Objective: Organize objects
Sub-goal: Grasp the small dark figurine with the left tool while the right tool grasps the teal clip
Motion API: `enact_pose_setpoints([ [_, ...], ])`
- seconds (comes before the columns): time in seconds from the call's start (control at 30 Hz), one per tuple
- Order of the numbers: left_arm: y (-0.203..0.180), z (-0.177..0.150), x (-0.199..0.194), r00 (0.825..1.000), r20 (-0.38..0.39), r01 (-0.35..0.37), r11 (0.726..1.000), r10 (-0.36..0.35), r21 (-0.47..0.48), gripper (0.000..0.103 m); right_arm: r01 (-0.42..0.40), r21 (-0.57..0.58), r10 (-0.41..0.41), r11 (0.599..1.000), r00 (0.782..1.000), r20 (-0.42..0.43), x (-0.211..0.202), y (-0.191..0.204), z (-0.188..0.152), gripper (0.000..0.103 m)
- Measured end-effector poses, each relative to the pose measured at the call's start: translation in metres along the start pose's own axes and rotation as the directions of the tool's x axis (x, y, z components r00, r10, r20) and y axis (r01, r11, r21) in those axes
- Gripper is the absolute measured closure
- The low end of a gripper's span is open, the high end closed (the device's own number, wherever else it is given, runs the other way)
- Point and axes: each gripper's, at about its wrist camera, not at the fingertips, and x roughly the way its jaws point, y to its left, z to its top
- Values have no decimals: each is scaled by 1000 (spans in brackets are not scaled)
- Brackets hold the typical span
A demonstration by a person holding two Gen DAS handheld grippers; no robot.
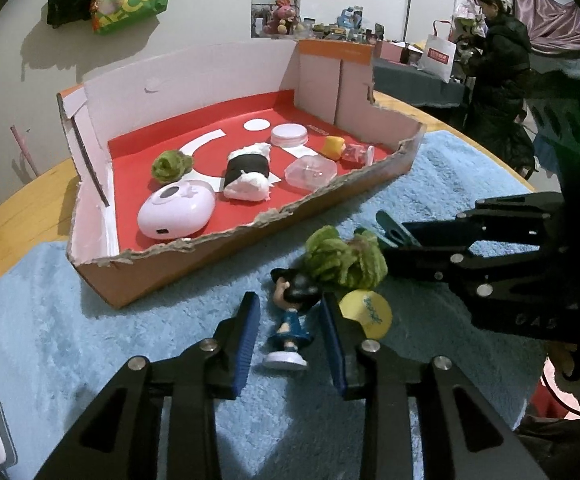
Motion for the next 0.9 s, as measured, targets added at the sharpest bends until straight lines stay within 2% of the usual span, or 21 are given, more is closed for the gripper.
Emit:
enact_pose_setpoints([
  [0.33, 0, 1, 0, 1000, -1, 2, 1000, -2, 0, 71, 35, -34, -36, 999, 999, -16, 1, 6, -4, 77],
  [0.43, -2, 0, -1, 1000, 4, 15, 1000, -15, 4, 78, 38, -34, -38, 999, 999, -15, 1, 6, -4, 77],
  [0.6, -6, -1, -8, 999, 34, 9, 1000, -10, 23, 79, 78, -60, -77, 995, 997, 14, 2, 11, -7, 78],
  [0.77, -6, -3, -21, 998, 55, 19, 1000, -19, 3, 79, 35, -26, -34, 999, 999, 28, -5, 8, -6, 80],
  [0.9, -3, 1, -38, 995, 91, 32, 999, -31, -19, 79, 24, -22, -22, 999, 997, 75, -24, 10, 0, 80],
])
